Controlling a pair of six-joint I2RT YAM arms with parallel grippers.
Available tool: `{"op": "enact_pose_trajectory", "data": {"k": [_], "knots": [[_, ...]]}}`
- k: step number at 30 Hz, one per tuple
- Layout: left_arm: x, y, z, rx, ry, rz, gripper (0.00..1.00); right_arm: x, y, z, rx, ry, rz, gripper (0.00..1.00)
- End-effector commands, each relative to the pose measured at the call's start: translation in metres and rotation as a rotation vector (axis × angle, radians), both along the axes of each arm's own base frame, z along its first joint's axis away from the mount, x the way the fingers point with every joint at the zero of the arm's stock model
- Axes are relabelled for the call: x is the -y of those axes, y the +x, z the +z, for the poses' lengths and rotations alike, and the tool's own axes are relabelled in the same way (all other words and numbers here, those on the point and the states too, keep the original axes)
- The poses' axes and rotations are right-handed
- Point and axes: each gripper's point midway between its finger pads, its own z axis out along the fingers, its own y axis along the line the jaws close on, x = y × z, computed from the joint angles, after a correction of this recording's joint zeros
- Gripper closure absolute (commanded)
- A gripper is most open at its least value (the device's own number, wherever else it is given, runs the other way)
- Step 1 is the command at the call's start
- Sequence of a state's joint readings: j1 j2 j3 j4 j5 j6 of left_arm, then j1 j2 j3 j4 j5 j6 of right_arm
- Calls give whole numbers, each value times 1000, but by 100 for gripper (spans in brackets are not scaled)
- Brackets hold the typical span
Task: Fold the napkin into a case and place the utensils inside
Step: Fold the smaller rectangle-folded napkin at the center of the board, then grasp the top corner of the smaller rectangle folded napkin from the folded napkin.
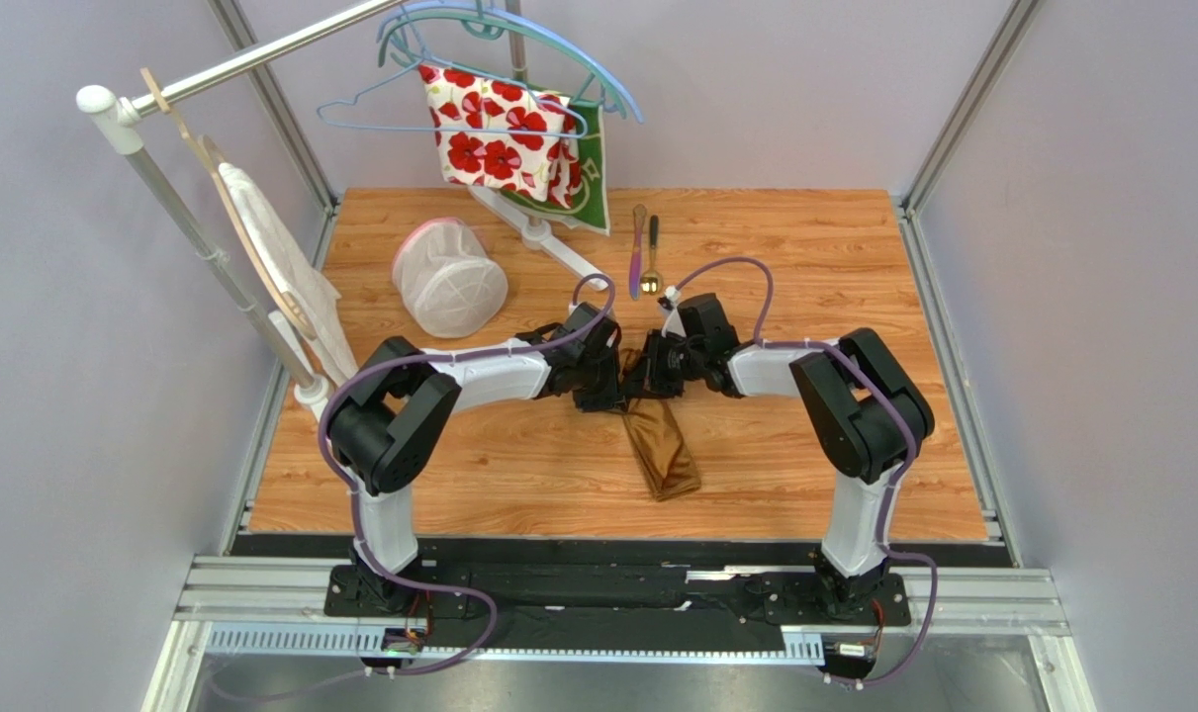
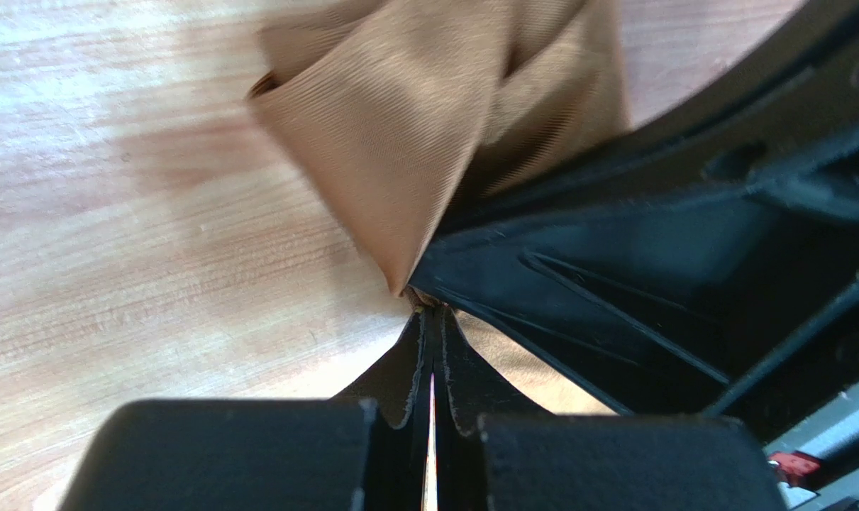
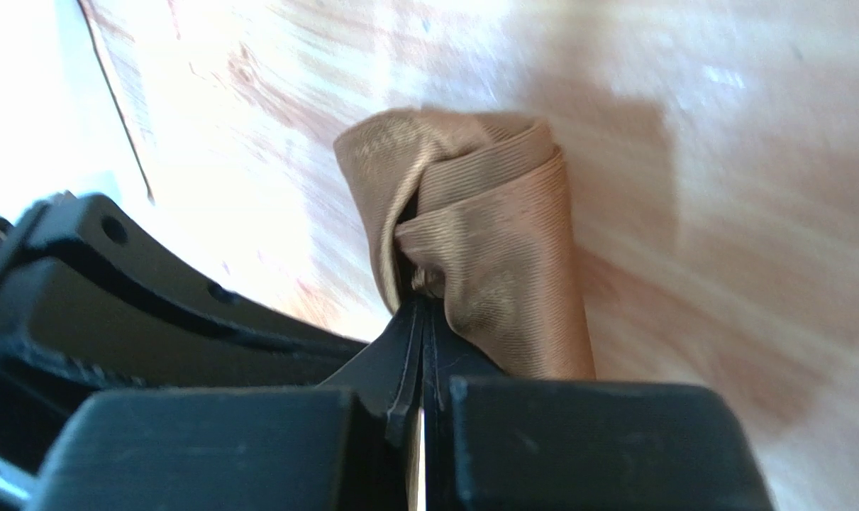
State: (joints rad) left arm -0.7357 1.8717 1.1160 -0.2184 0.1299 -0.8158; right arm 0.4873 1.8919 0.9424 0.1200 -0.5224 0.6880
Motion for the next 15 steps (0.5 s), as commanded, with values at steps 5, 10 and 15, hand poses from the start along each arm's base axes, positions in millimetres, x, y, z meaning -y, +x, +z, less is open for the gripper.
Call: {"op": "enact_pose_trajectory", "data": {"k": [5, 10, 15], "knots": [[-6, -10, -1, -4, 14, -29, 100, 2, 17, 30, 61, 50, -44, 100], [-4, -10, 18, 34, -17, -38, 89, 20, 11, 58, 99, 63, -67, 99], [-6, -3, 53, 102, -21, -51, 73, 27, 19, 59, 109, 64, -77, 98]]}}
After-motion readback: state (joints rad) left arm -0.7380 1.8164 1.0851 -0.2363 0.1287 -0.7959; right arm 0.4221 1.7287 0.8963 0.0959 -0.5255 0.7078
